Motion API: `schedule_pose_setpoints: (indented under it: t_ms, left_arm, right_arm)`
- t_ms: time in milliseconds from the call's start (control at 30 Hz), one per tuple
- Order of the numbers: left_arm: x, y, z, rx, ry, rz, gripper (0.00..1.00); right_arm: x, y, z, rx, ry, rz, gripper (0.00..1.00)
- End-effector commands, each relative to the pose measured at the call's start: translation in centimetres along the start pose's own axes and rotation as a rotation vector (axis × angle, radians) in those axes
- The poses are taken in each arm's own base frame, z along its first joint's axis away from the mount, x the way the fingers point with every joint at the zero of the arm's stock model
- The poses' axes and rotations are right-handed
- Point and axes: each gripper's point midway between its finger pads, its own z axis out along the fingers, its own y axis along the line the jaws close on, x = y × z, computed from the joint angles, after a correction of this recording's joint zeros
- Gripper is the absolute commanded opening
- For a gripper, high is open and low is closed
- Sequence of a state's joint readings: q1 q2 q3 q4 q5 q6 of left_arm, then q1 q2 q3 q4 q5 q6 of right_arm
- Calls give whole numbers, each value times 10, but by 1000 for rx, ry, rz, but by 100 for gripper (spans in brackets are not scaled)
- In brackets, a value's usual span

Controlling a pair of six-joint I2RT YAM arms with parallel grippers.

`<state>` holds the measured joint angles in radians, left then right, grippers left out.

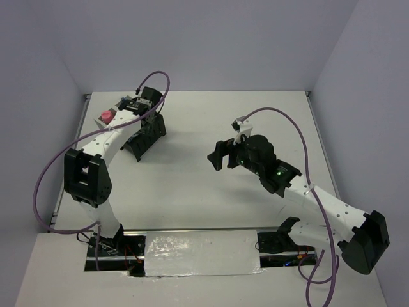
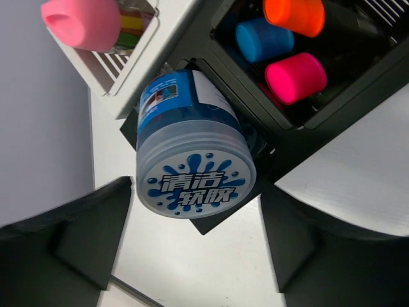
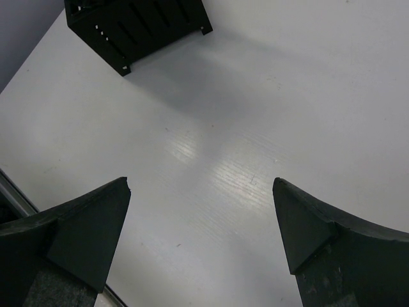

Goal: Sort the stationery into containers
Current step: Place the stationery in the storage box.

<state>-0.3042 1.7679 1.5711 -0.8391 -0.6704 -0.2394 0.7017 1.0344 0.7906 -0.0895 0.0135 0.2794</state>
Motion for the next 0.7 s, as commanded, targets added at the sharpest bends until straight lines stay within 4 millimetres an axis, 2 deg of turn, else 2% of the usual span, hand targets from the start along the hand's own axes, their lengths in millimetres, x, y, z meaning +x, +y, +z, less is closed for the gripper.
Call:
schedule_pose_setpoints:
  t_ms: [0,67,267,533,600,667]
  left_arm:
    - [-12,11,-3,-59,-26,-45,87]
    - [-12,11,-5,-59,-27,-51,84]
    - [-17,15,-9,-52,-46,-69,88]
    - [-12,16,2,-48,-16,-73,87]
    - [-12,15,3,-42,-14,-73,83]
    - [-12,14,2,-31,-16,-76,70]
  right_arm:
    - [-20,6,-7,-29,-83,2,100]
    - [-20,5,-7,-29,-83,3,100]
    - [-19,5,-4,-27,-75,6,100]
    - [-17,9,-4,-50,-70,6,100]
    - [-16,9,-4,-51,-68,6,100]
    - [-17,9,-4,-50,-70,6,100]
